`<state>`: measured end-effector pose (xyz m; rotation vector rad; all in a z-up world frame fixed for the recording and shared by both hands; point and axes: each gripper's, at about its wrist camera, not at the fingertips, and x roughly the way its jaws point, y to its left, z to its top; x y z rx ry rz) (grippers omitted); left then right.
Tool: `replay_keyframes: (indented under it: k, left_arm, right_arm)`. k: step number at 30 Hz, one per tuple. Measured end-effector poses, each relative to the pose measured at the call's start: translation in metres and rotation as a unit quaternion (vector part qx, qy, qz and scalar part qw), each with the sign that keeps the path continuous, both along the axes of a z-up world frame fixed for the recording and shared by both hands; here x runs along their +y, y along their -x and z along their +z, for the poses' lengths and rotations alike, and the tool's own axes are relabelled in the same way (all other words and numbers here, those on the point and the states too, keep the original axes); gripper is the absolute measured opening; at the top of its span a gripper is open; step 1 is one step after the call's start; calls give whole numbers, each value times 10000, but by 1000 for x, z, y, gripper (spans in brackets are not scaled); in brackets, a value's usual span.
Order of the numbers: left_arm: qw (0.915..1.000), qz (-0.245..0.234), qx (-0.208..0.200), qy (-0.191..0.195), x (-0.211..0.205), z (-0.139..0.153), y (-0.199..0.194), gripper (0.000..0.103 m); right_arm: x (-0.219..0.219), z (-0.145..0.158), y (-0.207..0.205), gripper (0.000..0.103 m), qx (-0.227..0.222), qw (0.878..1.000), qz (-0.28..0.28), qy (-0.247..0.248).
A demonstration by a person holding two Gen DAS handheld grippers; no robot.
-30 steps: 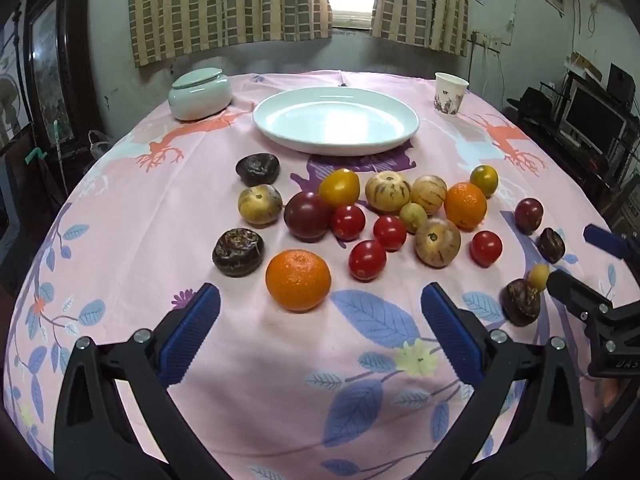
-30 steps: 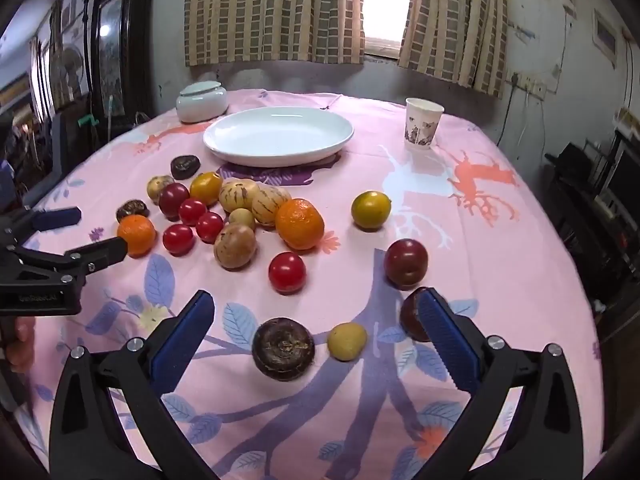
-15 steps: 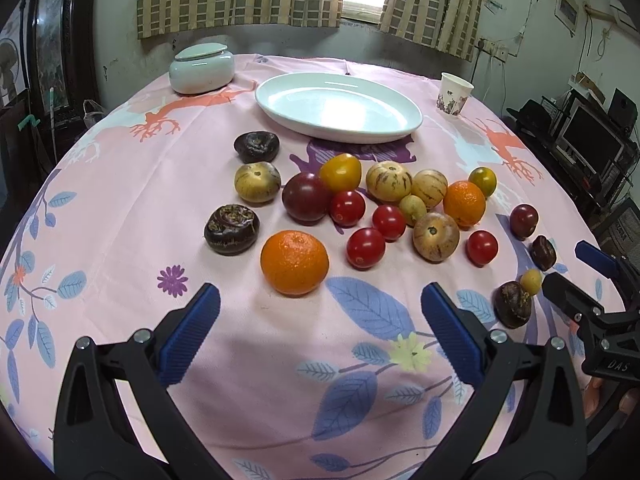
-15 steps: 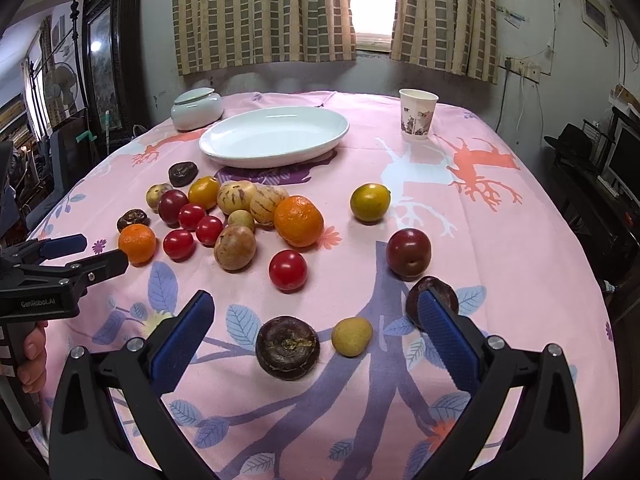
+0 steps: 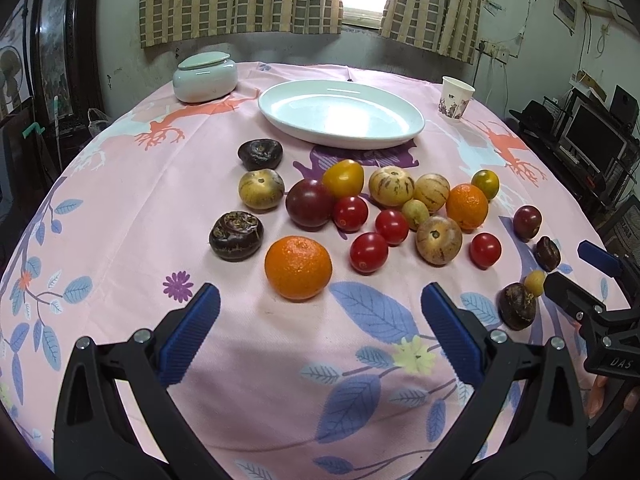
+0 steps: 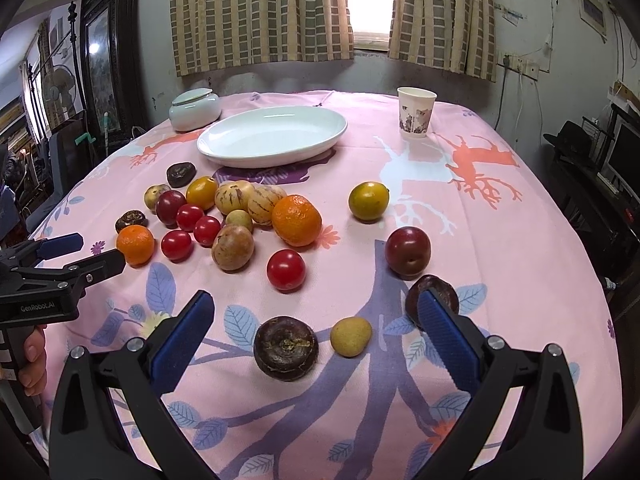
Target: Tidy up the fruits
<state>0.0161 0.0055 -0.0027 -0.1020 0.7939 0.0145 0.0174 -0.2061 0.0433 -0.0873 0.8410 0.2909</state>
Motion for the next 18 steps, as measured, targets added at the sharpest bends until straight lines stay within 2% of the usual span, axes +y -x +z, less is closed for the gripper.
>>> replay_keyframes:
  k: [18]
  left_arm:
    - [10000,14,-41,64,2,1,3,101]
  right_arm:
    - [0,-1,0,102,6,10000,2,13]
